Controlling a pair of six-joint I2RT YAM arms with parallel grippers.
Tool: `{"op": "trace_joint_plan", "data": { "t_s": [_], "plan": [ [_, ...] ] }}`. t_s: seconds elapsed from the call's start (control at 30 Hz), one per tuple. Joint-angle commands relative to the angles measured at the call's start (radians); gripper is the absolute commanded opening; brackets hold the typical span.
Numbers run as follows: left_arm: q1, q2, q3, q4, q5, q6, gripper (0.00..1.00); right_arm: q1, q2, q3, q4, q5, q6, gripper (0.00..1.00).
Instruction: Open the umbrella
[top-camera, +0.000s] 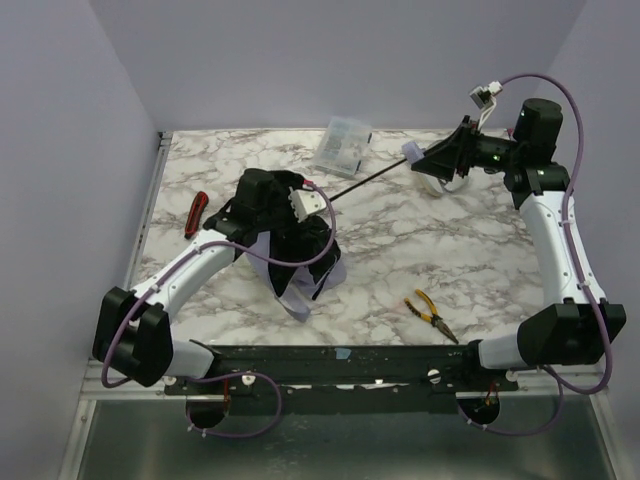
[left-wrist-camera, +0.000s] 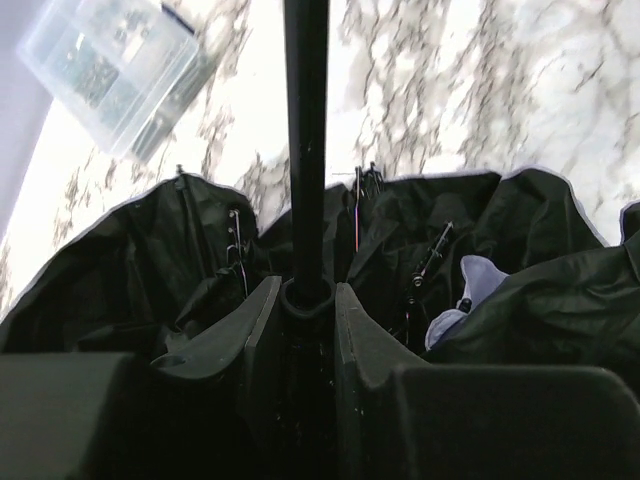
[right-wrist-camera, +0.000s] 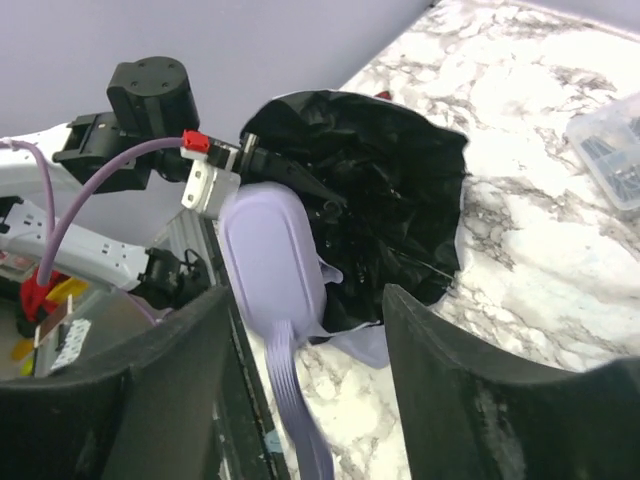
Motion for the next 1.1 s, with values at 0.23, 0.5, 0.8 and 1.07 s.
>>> {"op": "trace_joint_plan", "data": {
  "t_s": [0.23, 0.5, 0.8, 1.07],
  "plan": [
    [0.003, -0.084, 0.113, -0.130, -0.037, 0.263, 0.00, -0.023, 0.024, 0.121, -0.091, 0.095, -0.069, 0.95],
    [-0.021, -0.128, 0.133, -0.097, -0.078, 0.375, 0.00, -0.024, 0.106, 0.241, -0.072, 0.121, -0.043, 0.97],
    [-0.005, -0.103, 0.253, -0.116, 0.063, 0.030, 0.00, -0.023, 0.160, 0.240, 0.100, 0.157, 0.111, 0.97],
    [0.024, -0.069, 0.263, 0.074, 0.214, -0.422, 0.00, 0.051, 0.065, -0.037, 0.334, 0.126, 0.221, 0.93]
  ]
}}
